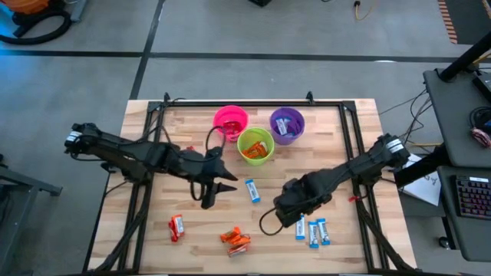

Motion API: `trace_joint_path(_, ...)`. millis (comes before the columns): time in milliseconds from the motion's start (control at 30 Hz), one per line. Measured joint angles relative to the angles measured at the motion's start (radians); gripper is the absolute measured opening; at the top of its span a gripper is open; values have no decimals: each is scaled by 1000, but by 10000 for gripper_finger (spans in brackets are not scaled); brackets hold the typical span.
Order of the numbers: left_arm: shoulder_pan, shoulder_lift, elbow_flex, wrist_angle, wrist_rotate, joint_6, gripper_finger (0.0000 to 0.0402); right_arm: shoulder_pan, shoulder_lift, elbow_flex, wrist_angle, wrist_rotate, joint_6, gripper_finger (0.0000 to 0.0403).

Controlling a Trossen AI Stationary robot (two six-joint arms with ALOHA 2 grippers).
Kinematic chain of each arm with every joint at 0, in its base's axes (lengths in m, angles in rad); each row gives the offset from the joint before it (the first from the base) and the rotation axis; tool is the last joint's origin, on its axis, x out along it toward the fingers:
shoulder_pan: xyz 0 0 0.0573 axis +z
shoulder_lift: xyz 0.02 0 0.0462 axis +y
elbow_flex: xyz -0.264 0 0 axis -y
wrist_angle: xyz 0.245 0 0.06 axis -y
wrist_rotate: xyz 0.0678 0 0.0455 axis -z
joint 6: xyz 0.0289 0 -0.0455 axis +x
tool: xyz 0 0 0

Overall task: Sort candy
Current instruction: Put the blue candy into the violet bin

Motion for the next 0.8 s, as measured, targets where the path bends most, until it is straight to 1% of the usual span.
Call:
trace_joint_path(133, -14, -50, -70, 36, -43, -51, 125, 26, 64, -30, 10, 0, 29, 214)
trace_joint_path(233, -14, -78, -101, 41, -44, -77, 125, 42, 115, -45, 18, 0, 31, 221)
trace_joint_path(333, -15, -99, -121, 42, -45, -91, 125, 54, 154, -65, 66, -6, 31, 224)
trace_joint_path(433, -16, -102, -126, 40, -45, -95, 125, 61, 174, -99, 152, -18, 34, 226)
trace_joint_path(533, -18, -101, -126, 41, -45, -95, 125, 69, 189, -132, 183, -26, 39, 226)
trace_joint_path(800, -19, -92, -126, 33, -44, -95, 125, 77, 178, -264, 325, -28, 70, 226)
